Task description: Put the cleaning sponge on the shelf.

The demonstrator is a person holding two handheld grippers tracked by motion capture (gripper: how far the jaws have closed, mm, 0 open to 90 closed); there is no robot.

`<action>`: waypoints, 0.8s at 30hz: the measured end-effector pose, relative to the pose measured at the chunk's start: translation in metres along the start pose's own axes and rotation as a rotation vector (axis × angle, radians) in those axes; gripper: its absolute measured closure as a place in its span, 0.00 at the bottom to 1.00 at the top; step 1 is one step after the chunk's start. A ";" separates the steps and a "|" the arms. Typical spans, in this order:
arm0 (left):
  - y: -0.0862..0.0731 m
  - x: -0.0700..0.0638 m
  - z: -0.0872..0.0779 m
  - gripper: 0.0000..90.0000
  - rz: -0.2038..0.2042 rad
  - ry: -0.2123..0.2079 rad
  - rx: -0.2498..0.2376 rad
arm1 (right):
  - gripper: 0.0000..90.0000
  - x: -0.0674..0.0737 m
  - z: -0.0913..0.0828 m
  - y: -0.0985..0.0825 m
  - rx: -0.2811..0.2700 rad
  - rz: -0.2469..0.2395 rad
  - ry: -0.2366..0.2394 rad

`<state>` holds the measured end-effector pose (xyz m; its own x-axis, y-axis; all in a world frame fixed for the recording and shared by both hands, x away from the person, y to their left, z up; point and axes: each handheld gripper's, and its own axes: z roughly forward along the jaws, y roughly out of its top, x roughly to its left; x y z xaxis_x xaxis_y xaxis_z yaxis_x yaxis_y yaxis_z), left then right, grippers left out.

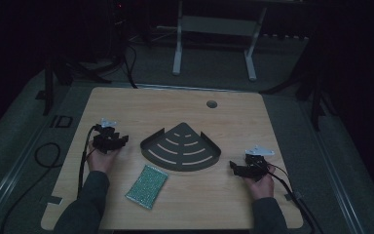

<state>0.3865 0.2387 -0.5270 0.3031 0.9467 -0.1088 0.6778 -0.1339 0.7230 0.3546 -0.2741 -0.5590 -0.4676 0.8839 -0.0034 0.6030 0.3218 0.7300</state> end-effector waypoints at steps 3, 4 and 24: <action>-0.004 -0.006 -0.013 0.61 0.001 -0.075 -0.012 | 0.23 0.000 0.000 0.000 0.001 0.000 0.000; -0.006 -0.008 -0.016 0.62 -0.003 -0.091 -0.016 | 0.23 0.000 0.000 0.000 0.001 -0.001 0.000; -0.041 -0.056 -0.049 0.77 0.102 -0.254 0.092 | 0.23 0.000 0.000 0.000 0.001 -0.001 0.000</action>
<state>0.3094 0.2058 -0.5171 0.5227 0.8250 -0.2148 0.6900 -0.2614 0.6749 0.3546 -0.2742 -0.5590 -0.4681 0.8836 -0.0038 0.6031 0.3227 0.7295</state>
